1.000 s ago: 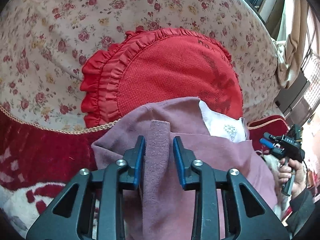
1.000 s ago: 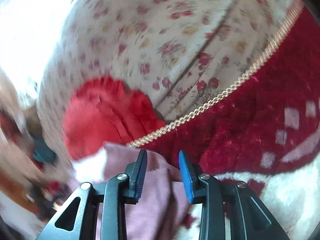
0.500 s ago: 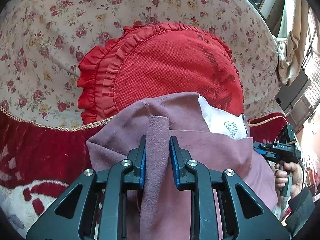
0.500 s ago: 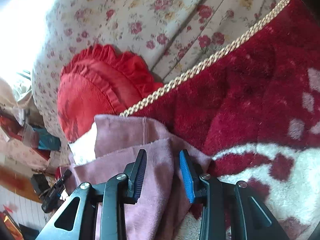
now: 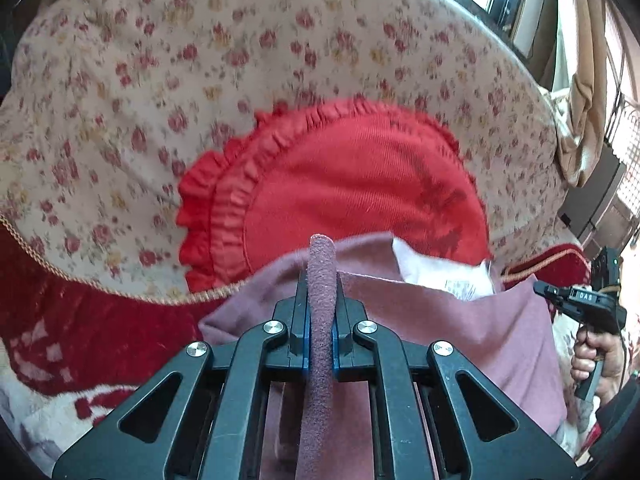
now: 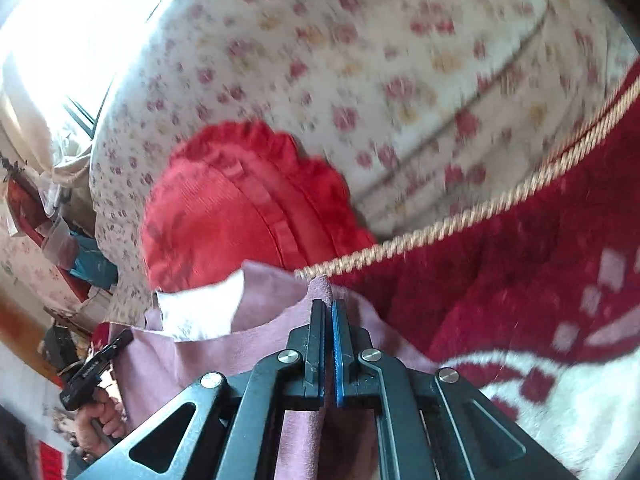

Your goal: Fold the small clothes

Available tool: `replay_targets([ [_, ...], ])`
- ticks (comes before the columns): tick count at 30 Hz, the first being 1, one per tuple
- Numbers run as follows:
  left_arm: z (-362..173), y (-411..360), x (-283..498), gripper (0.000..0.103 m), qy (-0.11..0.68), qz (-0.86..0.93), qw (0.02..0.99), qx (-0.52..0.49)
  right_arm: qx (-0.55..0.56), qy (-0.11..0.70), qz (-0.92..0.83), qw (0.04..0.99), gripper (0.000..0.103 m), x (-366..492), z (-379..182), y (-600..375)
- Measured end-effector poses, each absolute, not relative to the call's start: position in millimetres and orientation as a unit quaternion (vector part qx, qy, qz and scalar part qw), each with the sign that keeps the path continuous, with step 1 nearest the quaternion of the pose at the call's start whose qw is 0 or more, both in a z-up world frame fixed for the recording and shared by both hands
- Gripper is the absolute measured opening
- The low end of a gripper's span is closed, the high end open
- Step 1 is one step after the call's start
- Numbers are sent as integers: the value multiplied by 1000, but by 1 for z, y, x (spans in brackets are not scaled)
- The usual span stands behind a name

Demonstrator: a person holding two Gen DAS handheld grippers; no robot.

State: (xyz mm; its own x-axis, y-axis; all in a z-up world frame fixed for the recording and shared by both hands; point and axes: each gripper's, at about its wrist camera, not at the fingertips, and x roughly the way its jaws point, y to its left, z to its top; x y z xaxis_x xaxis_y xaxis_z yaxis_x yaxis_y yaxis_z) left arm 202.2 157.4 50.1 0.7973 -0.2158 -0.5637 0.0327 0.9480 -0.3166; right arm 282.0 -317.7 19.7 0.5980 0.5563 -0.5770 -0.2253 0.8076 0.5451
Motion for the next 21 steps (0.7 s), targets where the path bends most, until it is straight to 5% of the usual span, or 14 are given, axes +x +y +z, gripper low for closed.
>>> replay_targets([
  [7, 55, 157, 202, 6, 289, -52, 946, -136, 195, 352, 195, 894, 3, 277, 30, -325],
  [17, 26, 163, 218, 7, 360, -1, 923, -136, 168, 392, 175, 887, 3, 284, 9, -319],
  [21, 26, 177, 215, 16, 363, 23, 917, -163, 125, 392, 136, 901, 3, 283, 11, -316],
])
